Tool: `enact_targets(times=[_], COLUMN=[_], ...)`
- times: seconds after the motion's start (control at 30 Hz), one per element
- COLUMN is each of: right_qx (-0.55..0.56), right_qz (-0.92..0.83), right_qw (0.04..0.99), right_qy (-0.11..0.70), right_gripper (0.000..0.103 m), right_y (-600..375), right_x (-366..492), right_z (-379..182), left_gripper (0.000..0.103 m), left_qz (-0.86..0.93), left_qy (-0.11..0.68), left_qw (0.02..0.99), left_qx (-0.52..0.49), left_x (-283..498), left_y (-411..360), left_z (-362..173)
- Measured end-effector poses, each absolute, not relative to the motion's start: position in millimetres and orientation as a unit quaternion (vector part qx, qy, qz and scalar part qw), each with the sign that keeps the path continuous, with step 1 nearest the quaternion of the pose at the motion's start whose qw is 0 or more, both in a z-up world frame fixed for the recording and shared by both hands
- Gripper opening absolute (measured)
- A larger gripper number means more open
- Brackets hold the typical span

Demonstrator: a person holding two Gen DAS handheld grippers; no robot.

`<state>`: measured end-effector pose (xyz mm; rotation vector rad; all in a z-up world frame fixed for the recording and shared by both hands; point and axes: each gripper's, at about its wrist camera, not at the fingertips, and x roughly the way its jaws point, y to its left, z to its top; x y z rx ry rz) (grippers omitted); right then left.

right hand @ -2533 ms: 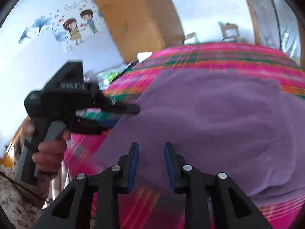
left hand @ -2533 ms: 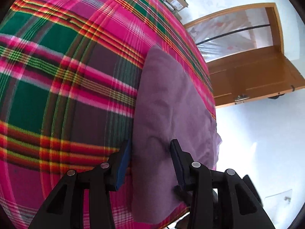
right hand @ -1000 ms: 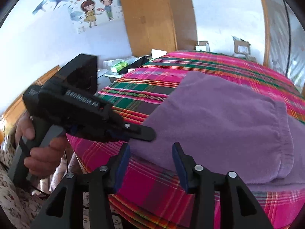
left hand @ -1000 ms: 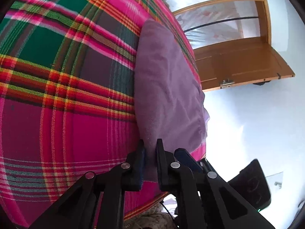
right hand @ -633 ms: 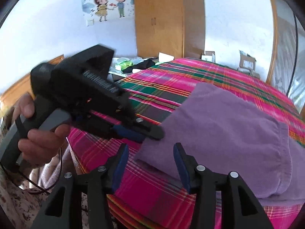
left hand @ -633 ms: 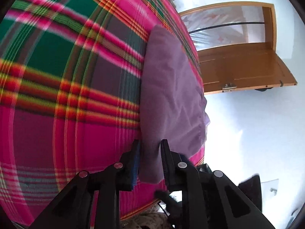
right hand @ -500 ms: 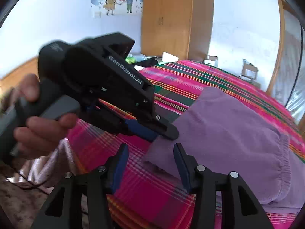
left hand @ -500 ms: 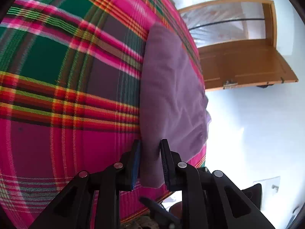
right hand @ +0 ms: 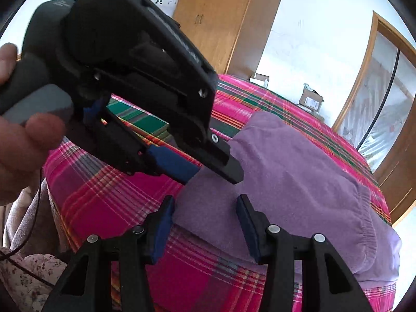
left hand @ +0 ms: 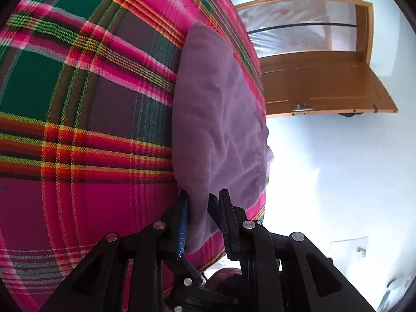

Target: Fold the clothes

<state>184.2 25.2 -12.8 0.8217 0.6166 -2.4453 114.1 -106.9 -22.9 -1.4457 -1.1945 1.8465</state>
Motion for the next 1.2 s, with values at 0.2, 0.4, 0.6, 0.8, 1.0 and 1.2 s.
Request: enact_targets(times=[0.2,0.4,0.6,0.8,1.0,1.2], right_qx=[0.305,0.316,0.319,0.322,0.312,0.281], right_qz=[-0.899,-0.9,-0.902,-0.901,-0.906,-0.919], right_qw=[0.222,0.222,0.241,0.249,0.256,0.26], right_qy=[0.222,0.202,0.164,0.15,0.129,0.096], right_gripper=[0.033,0.021,0.02,0.02,0.02,0.018], right_y=[28,39,53,57,60,75], right_x=[183,181,182,183,198,194], right_z=[-13,-7,-1,-1,4,15], left_gripper=[0.035,0.046,0.046,0.056,0.056,0.056], left_qz=[0.697,0.719,0.72,0.704,0.696,0.679], left_qy=[-0.437,-0.45,-0.432,-0.441,-0.453,-0.463], left_qw=[0.232,0.185,0.197,0.224,0.213,0.216], left_qx=[-0.519,-0.497,-0.507,-0.51,-0.515,-0.527], left_x=[108,89,64,44,35,28], left_y=[-110,-132,-123,-110,-114,-118], left_z=[-16,-12,-11,-16,-19,-24])
